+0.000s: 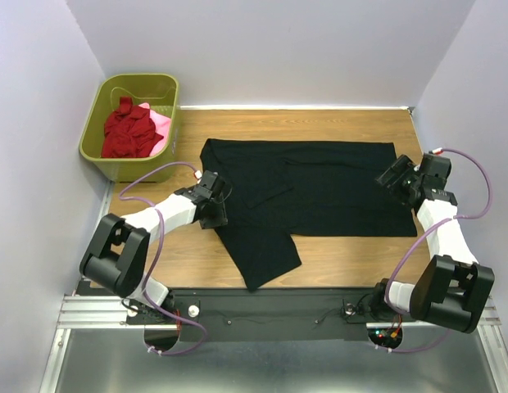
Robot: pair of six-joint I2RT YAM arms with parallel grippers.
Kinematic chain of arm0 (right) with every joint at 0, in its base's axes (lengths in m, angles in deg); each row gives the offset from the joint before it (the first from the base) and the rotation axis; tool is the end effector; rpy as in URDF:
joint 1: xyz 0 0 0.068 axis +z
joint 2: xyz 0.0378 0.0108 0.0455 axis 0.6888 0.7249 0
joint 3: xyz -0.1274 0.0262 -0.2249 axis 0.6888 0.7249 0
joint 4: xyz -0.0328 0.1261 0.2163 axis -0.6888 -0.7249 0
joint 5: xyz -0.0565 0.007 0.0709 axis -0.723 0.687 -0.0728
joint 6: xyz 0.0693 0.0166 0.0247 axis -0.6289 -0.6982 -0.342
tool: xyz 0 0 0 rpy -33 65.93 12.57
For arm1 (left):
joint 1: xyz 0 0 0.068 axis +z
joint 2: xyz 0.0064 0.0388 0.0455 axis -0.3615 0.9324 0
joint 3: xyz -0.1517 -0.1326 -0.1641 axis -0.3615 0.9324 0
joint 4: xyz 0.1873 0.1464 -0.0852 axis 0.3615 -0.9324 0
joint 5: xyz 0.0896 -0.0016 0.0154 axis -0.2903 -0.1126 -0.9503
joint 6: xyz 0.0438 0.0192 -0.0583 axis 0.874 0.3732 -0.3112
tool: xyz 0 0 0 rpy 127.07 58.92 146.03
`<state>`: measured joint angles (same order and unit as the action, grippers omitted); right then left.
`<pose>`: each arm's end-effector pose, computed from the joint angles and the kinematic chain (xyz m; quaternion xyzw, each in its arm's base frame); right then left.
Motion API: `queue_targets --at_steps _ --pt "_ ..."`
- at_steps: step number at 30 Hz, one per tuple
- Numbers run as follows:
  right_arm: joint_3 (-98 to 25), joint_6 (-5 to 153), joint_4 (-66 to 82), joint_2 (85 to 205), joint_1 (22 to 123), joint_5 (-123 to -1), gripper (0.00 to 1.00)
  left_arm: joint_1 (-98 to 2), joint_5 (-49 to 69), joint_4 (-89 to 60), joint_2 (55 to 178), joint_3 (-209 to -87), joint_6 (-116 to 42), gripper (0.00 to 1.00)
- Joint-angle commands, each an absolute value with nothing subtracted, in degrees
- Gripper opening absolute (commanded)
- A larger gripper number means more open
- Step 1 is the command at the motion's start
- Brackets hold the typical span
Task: Fold and stack the t-shirts
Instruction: Fold the tshirt
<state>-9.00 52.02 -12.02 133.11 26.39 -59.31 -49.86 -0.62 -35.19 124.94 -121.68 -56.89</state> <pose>0.2652 -0.0695 0.2268 0.3199 0.8522 0.1252 0.3948 0.2575 -0.1377 0.1498 -0.0324 0.9571 -0.1270 0.2586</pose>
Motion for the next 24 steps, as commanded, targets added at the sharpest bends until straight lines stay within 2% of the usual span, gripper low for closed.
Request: queue_targets --at_steps 1,12,20,24 --pt "-10.98 52.73 -10.98 133.73 26.84 -61.15 0.9 -50.02 -2.9 -38.74 127.57 -123.91 -58.48 0.38" --pt "-11.68 53.53 -12.82 135.66 26.84 -64.31 0.9 -50.02 -3.79 -40.6 129.85 -121.8 -56.38 0.4" --pt "-11.95 54.67 -23.88 139.35 26.84 -78.97 0.9 -50.02 -2.03 -40.07 130.47 -121.01 -53.83 0.43" --pt "-9.58 53.97 -25.65 139.79 26.75 -83.73 0.84 -50.02 -0.28 -39.9 130.65 -120.74 -52.95 0.38"
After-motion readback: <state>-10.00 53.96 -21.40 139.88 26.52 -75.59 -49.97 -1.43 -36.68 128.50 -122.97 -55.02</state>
